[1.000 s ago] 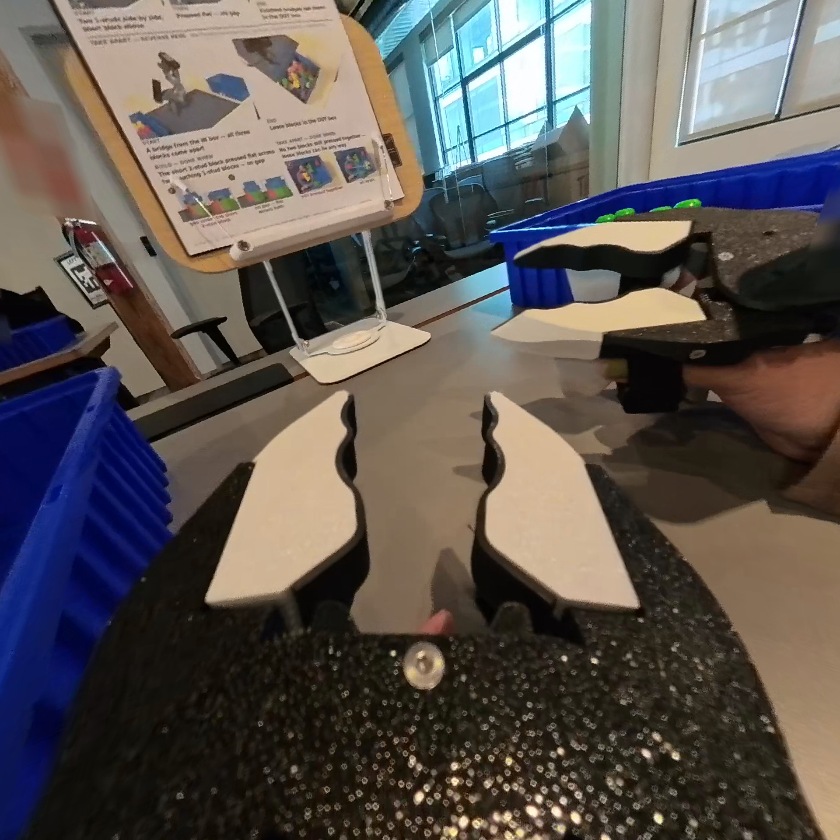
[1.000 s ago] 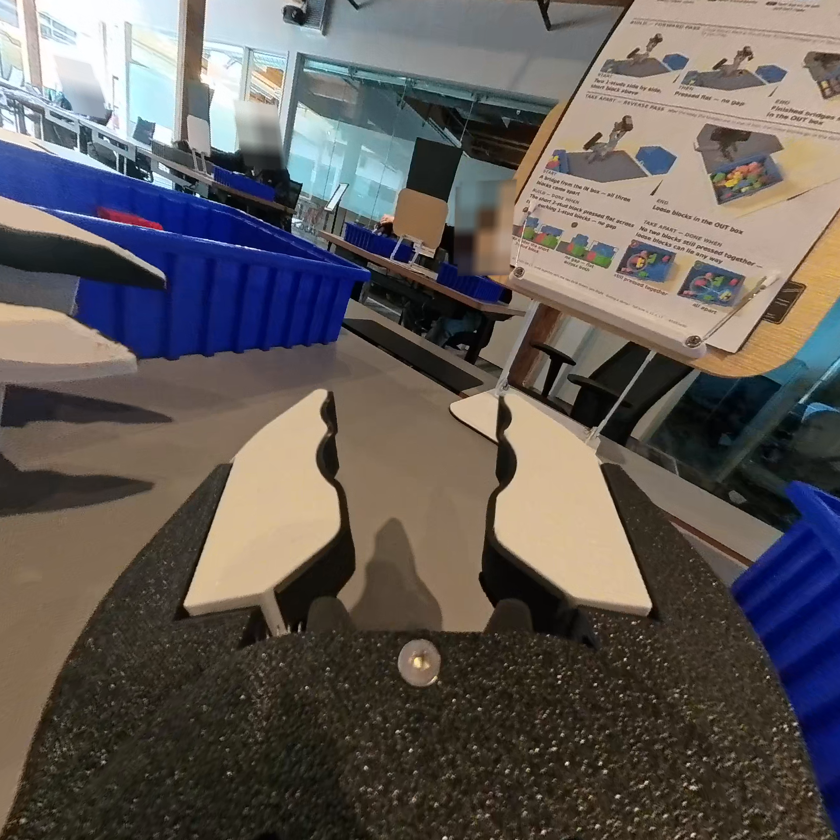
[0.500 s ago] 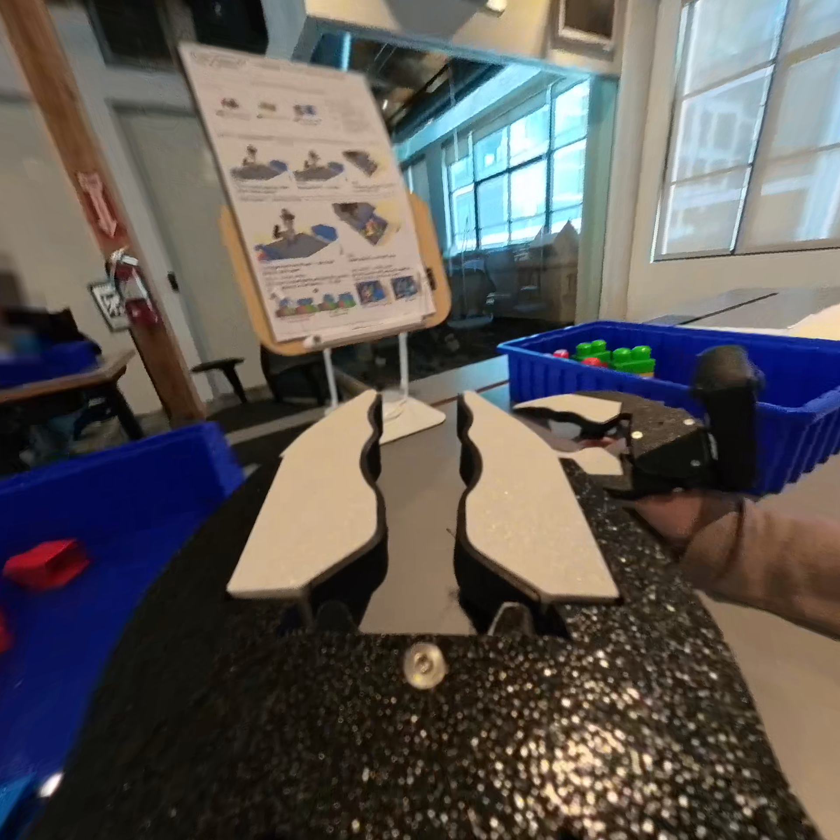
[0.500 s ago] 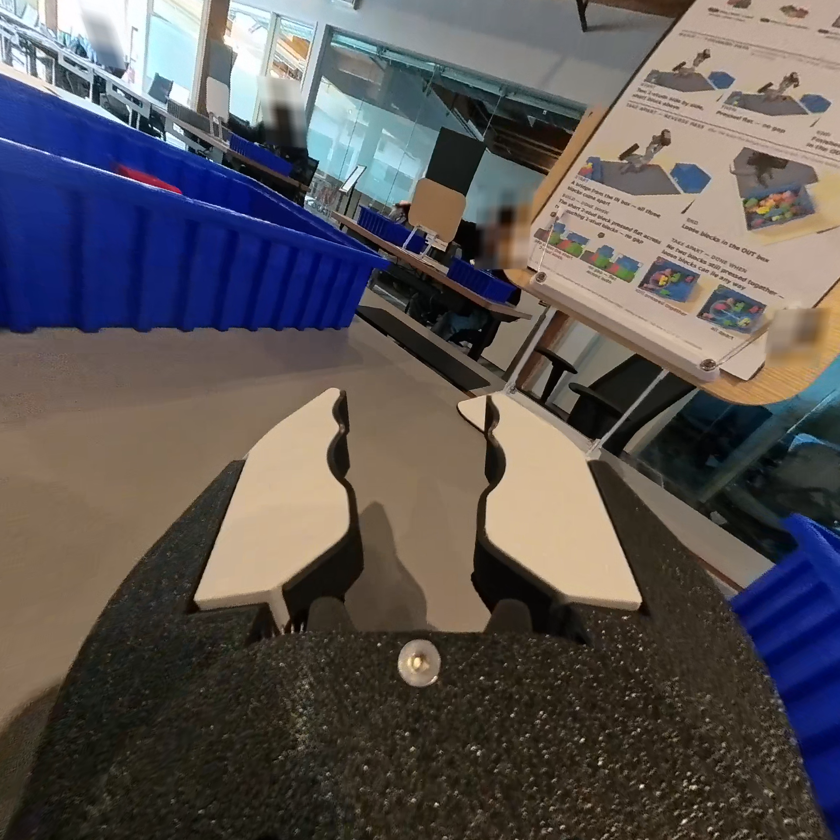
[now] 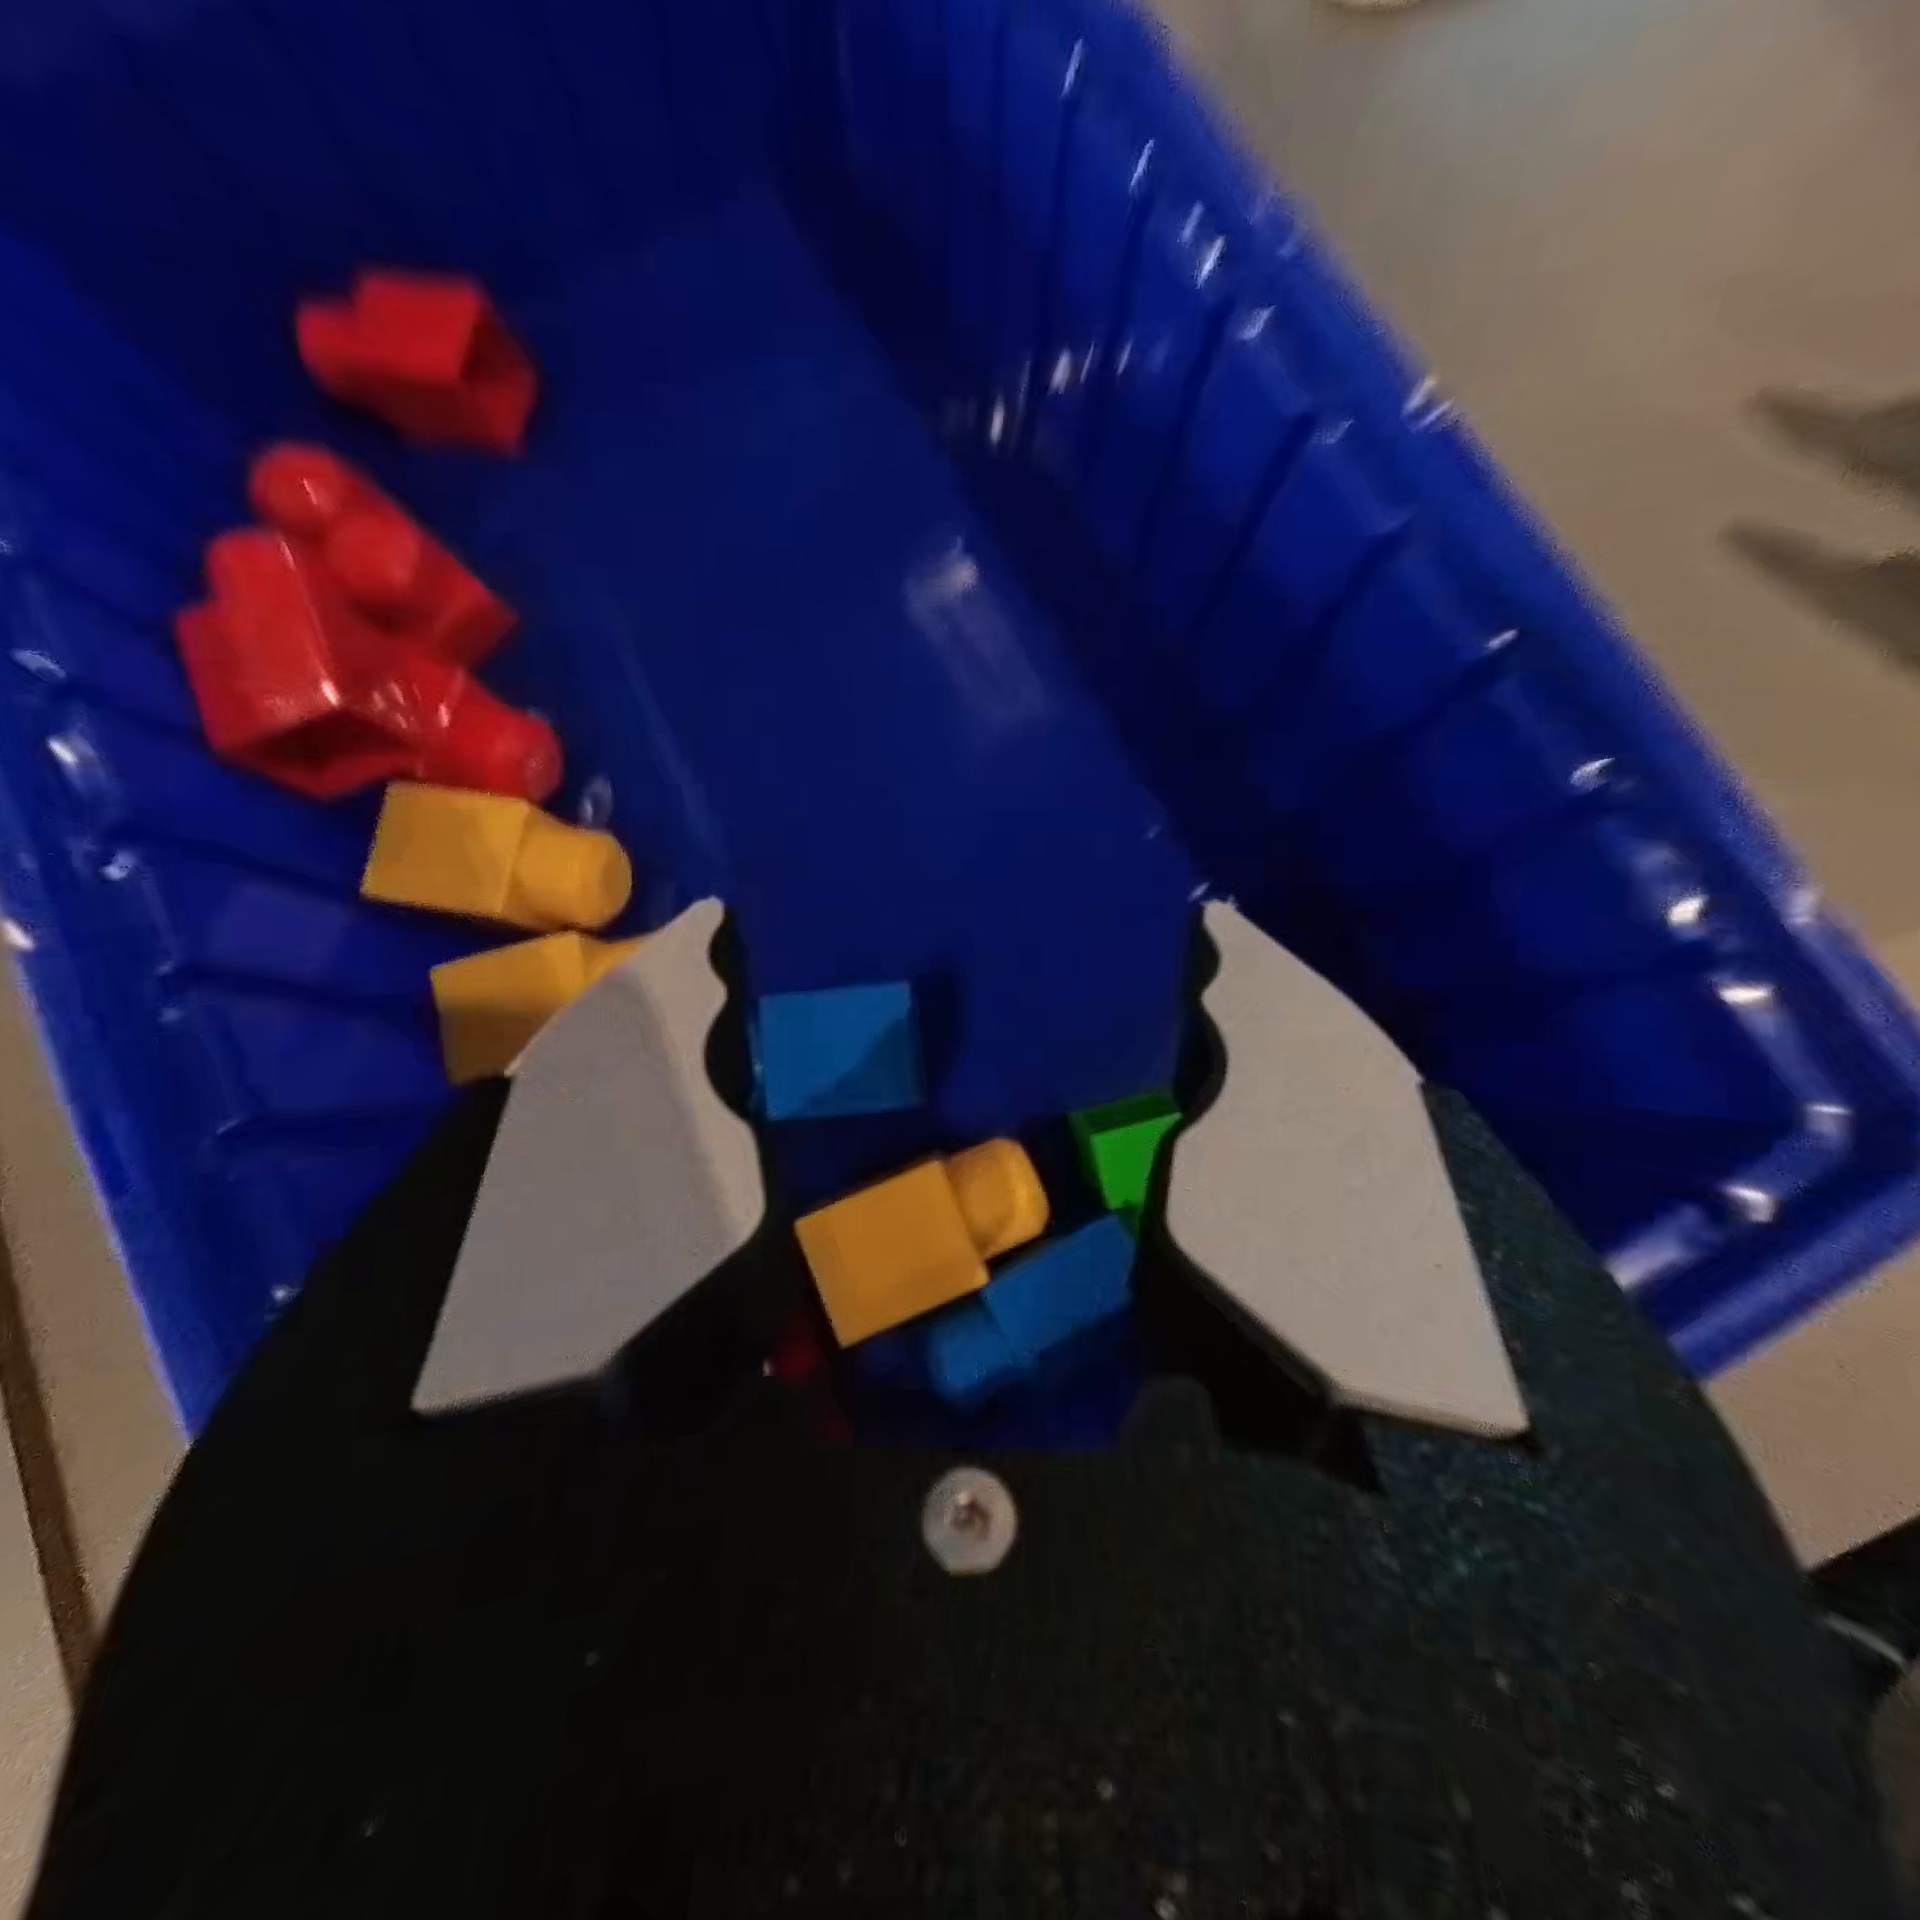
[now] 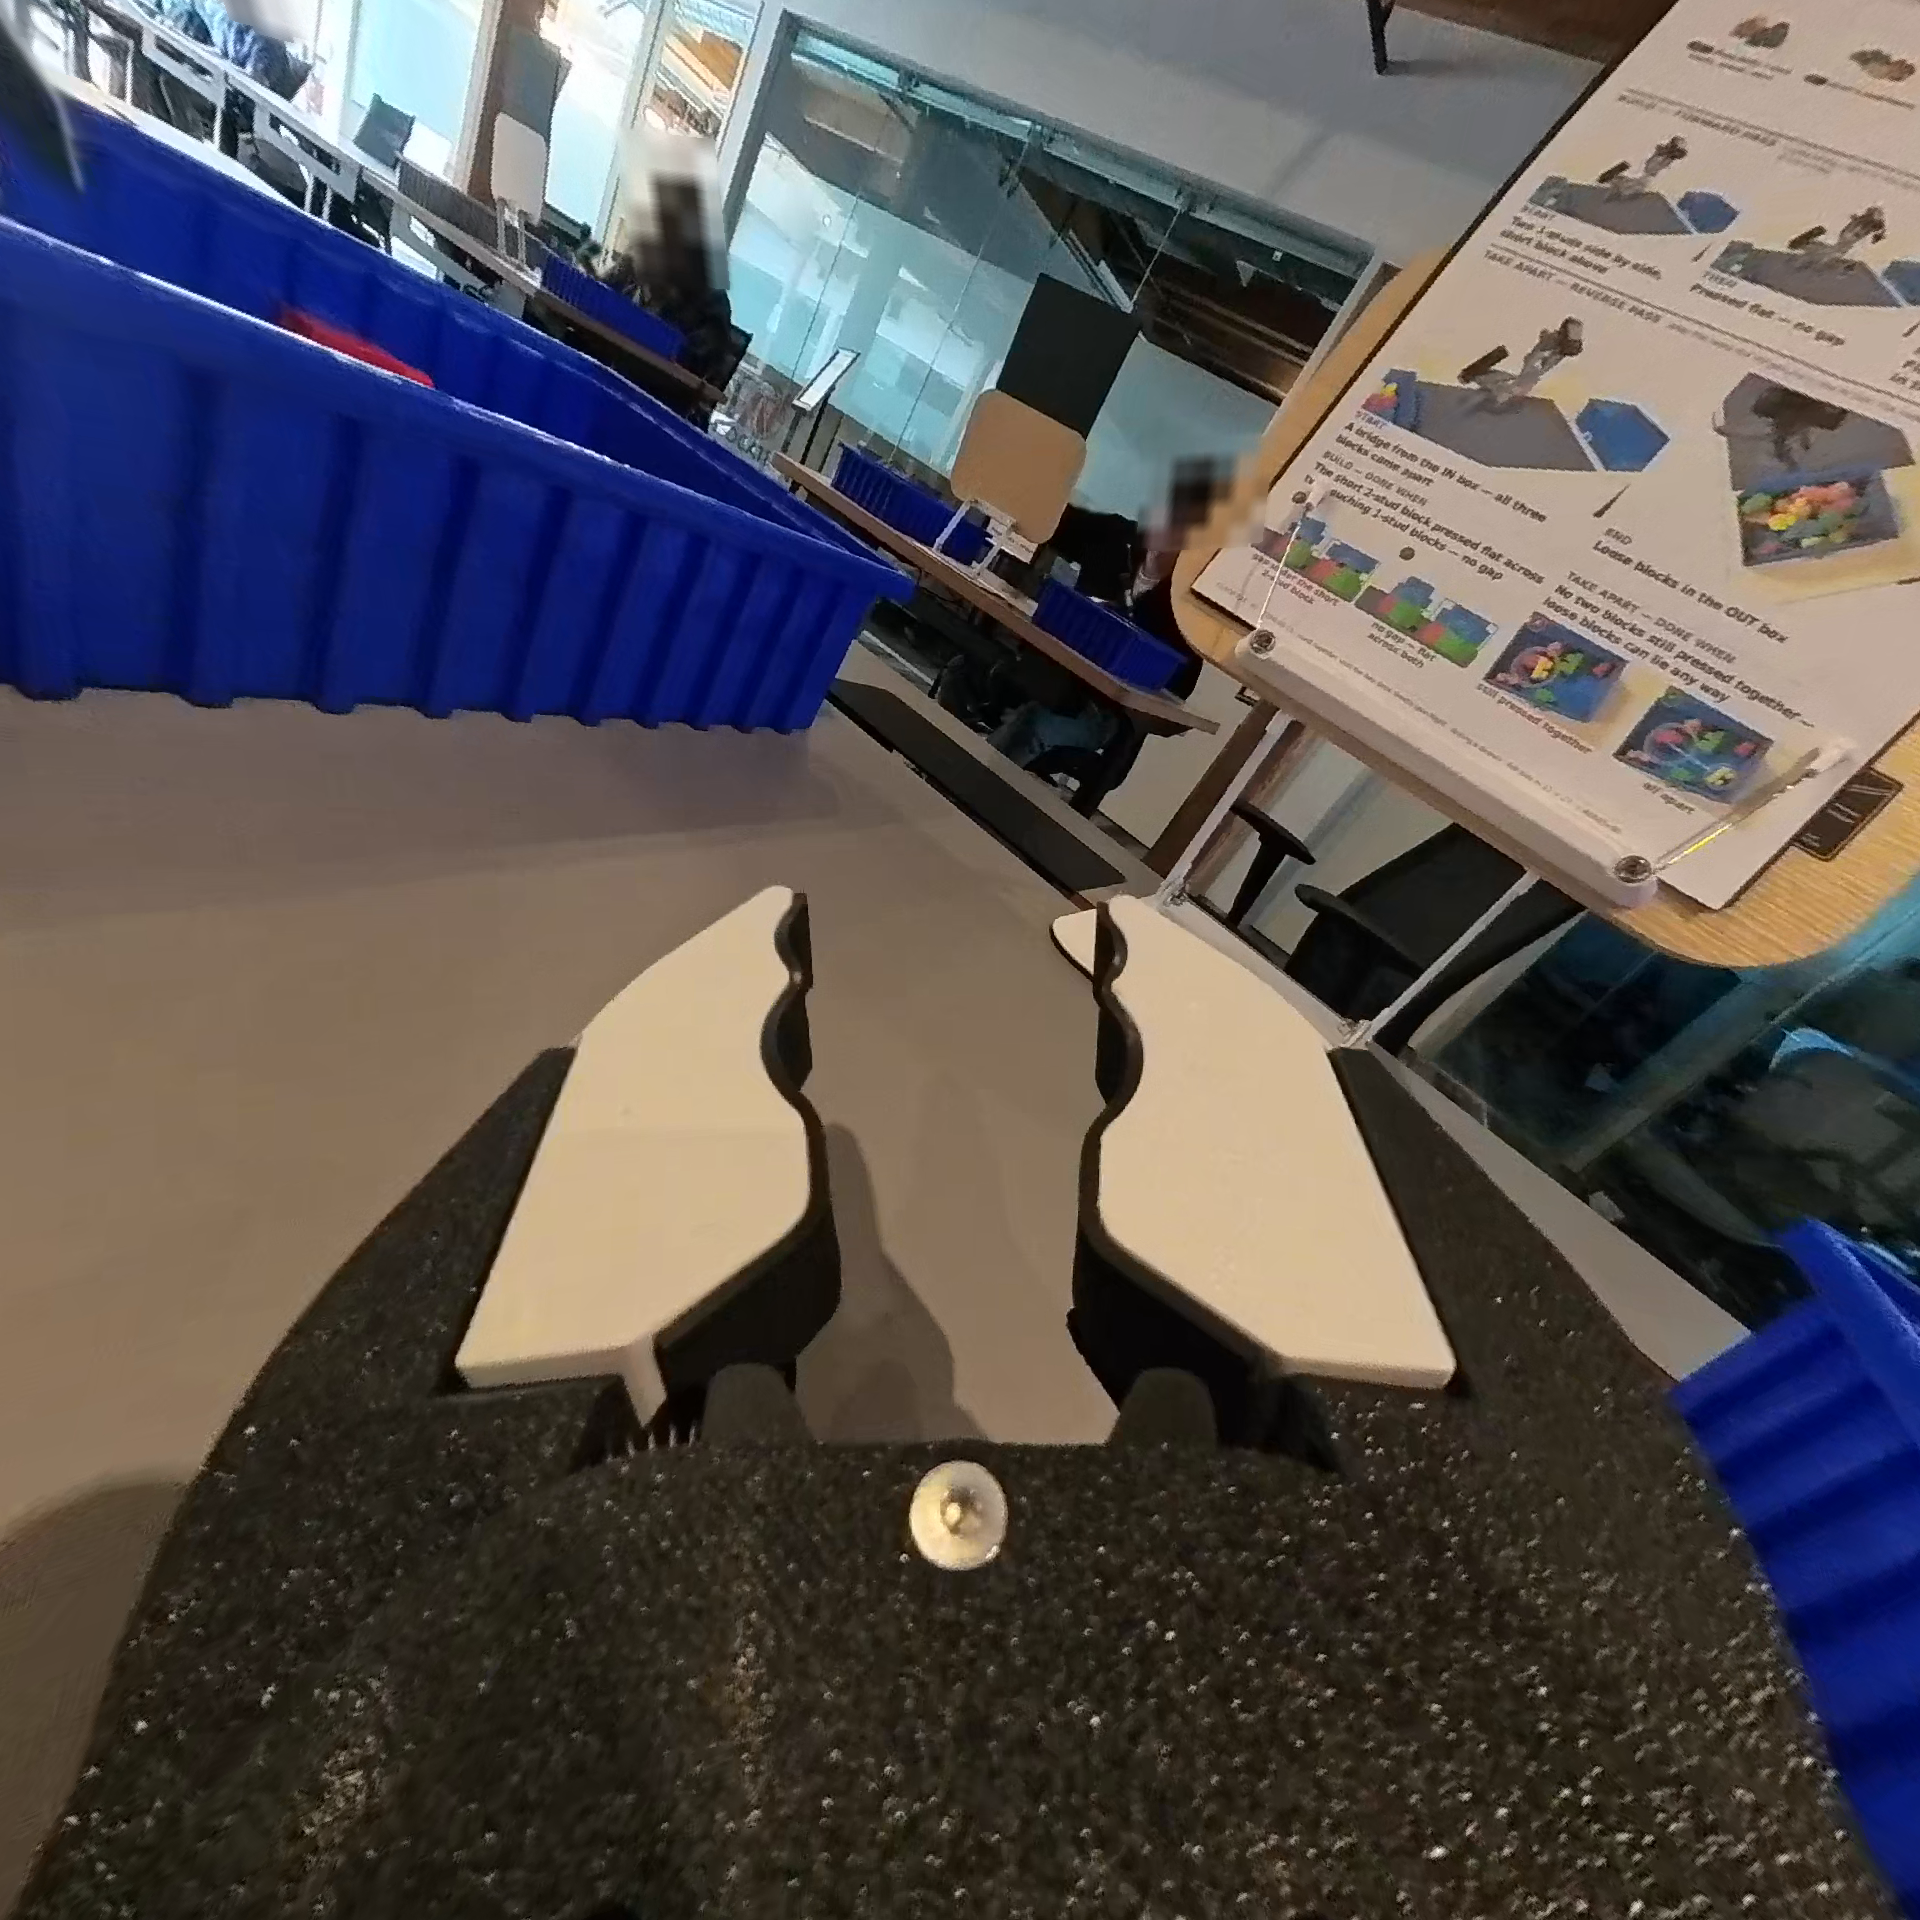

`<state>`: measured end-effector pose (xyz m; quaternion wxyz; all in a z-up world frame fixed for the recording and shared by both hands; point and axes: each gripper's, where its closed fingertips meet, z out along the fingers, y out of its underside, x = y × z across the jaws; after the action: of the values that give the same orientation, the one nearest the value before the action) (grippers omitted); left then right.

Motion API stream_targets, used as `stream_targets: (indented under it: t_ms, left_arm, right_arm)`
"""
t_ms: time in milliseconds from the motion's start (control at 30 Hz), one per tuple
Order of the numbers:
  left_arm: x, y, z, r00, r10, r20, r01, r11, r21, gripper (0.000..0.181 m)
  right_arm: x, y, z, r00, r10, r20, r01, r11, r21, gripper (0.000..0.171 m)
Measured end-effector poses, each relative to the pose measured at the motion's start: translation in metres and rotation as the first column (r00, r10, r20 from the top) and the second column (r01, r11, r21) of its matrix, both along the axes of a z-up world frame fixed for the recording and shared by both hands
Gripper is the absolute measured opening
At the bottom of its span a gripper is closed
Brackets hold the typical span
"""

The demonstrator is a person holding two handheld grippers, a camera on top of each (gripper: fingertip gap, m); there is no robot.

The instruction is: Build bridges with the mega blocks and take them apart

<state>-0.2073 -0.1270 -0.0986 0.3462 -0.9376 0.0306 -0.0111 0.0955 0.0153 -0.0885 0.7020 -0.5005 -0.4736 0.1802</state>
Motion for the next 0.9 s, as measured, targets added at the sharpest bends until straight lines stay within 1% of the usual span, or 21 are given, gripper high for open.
stream_targets:
  t_ms: [100, 167, 300, 367, 400, 500, 567, 633, 700, 733, 767, 800, 833, 867, 900]
  left_arm:
    - [-0.013, -0.005, -0.033, 0.998, 0.031, -0.046, -0.041, 0.976, -0.212, 0.080]
    - [-0.022, -0.004, -0.044, 0.994, 0.050, -0.095, -0.074, 0.959, -0.275, 0.078]
    - [-0.034, -0.008, -0.061, 0.985, 0.093, -0.142, -0.143, 0.907, -0.396, 0.072]
    - [-0.037, -0.013, -0.070, 0.982, 0.097, -0.163, -0.162, 0.875, -0.456, 0.070]
    - [-0.037, -0.012, -0.073, 0.981, 0.082, -0.177, -0.157, 0.872, -0.463, 0.065]
    - [-0.034, 0.000, -0.071, 0.977, 0.033, -0.211, -0.117, 0.909, -0.399, 0.062]
    - [-0.030, 0.009, -0.058, 0.972, 0.035, -0.233, -0.109, 0.943, -0.316, 0.063]
    - [-0.019, 0.020, -0.031, 0.965, 0.043, -0.259, -0.089, 0.981, -0.172, 0.062]
    - [0.004, 0.032, 0.008, 0.958, 0.015, -0.285, -0.007, 1.000, 0.028, 0.062]
    - [0.022, 0.037, 0.030, 0.952, -0.024, -0.306, 0.069, 0.988, 0.136, 0.061]
    - [0.043, 0.040, 0.050, 0.939, -0.066, -0.338, 0.153, 0.959, 0.237, 0.061]
    - [0.066, 0.040, 0.068, 0.917, -0.122, -0.381, 0.254, 0.913, 0.319, 0.061]
    - [0.093, 0.038, 0.082, 0.879, -0.196, -0.435, 0.375, 0.848, 0.374, 0.064]
    - [0.119, 0.034, 0.091, 0.828, -0.257, -0.498, 0.485, 0.774, 0.406, 0.061]
    - [0.142, 0.030, 0.096, 0.775, -0.290, -0.562, 0.569, 0.708, 0.419, 0.061]
  right_arm:
    - [0.000, 0.000, -0.001, 1.000, -0.001, 0.009, 0.001, 1.000, 0.007, 0.050]
    - [-0.001, 0.000, -0.002, 1.000, 0.000, 0.018, 0.000, 1.000, 0.010, 0.050]
    - [-0.001, -0.001, -0.003, 1.000, 0.003, 0.029, -0.004, 1.000, 0.020, 0.048]
    - [-0.002, -0.001, -0.003, 0.999, 0.008, 0.031, -0.008, 1.000, 0.020, 0.047]
    - [-0.002, -0.001, -0.003, 0.999, 0.009, 0.033, -0.010, 1.000, 0.019, 0.047]
    - [-0.003, -0.001, -0.004, 0.999, 0.014, 0.034, -0.015, 1.000, 0.018, 0.046]
    - [-0.003, -0.002, -0.003, 0.999, 0.019, 0.032, -0.020, 1.000, 0.019, 0.046]
    - [-0.004, -0.003, -0.002, 0.999, 0.028, 0.027, -0.028, 0.999, 0.023, 0.046]
    - [-0.006, -0.006, 0.003, 0.999, 0.041, 0.003, -0.041, 0.999, 0.027, 0.046]
    - [-0.007, -0.010, 0.007, 0.998, 0.060, -0.014, -0.060, 0.998, 0.024, 0.046]
    - [-0.010, -0.015, 0.010, 0.995, 0.090, -0.033, -0.089, 0.996, 0.021, 0.047]
    - [-0.012, -0.021, 0.015, 0.990, 0.126, -0.059, -0.125, 0.992, 0.021, 0.047]
    - [-0.015, -0.030, 0.022, 0.980, 0.177, -0.094, -0.176, 0.984, 0.015, 0.047]
    - [-0.017, -0.042, 0.028, 0.960, 0.248, -0.131, -0.251, 0.968, -0.003, 0.046]
    - [-0.020, -0.057, 0.033, 0.926, 0.335, -0.175, -0.346, 0.938, -0.036, 0.046]
